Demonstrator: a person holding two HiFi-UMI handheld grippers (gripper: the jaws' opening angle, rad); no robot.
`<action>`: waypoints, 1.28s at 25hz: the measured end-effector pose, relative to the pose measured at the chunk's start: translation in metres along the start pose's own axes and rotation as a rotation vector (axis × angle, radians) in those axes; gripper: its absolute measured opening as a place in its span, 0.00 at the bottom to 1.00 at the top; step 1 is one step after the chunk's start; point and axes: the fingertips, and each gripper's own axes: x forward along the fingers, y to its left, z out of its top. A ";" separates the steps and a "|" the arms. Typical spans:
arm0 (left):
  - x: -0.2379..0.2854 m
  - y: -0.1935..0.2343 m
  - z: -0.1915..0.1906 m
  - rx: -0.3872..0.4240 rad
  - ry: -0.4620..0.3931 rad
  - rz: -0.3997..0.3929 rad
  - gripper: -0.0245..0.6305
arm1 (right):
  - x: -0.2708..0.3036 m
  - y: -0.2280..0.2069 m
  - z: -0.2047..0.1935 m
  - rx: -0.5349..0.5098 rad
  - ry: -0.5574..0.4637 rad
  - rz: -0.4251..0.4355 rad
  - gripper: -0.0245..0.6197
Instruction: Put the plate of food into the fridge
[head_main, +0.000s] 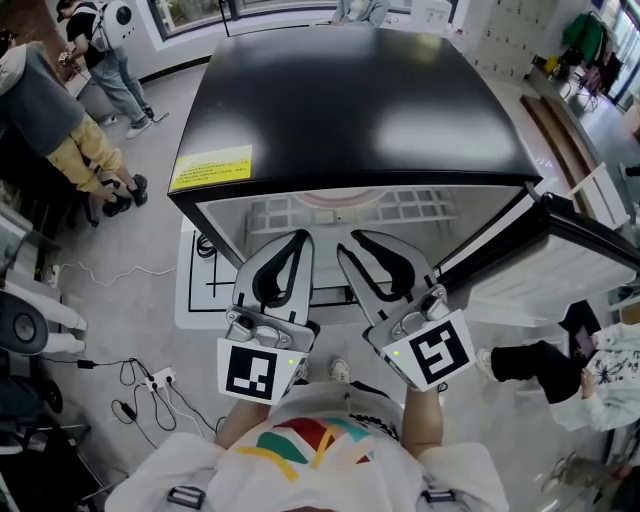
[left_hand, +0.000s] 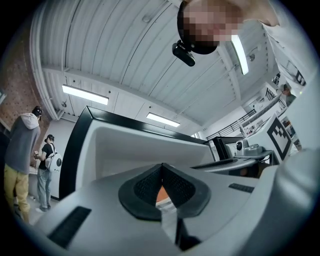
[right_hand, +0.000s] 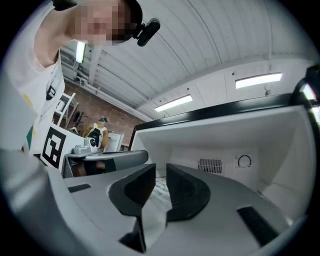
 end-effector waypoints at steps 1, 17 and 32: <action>-0.001 0.001 0.000 0.001 0.000 -0.001 0.05 | -0.003 -0.002 0.001 0.018 -0.014 -0.031 0.09; -0.011 -0.001 0.002 -0.020 -0.034 -0.025 0.05 | -0.028 0.022 0.002 0.005 -0.027 -0.213 0.04; -0.009 0.001 0.000 -0.013 -0.025 -0.031 0.05 | -0.035 0.003 -0.004 -0.019 0.001 -0.281 0.04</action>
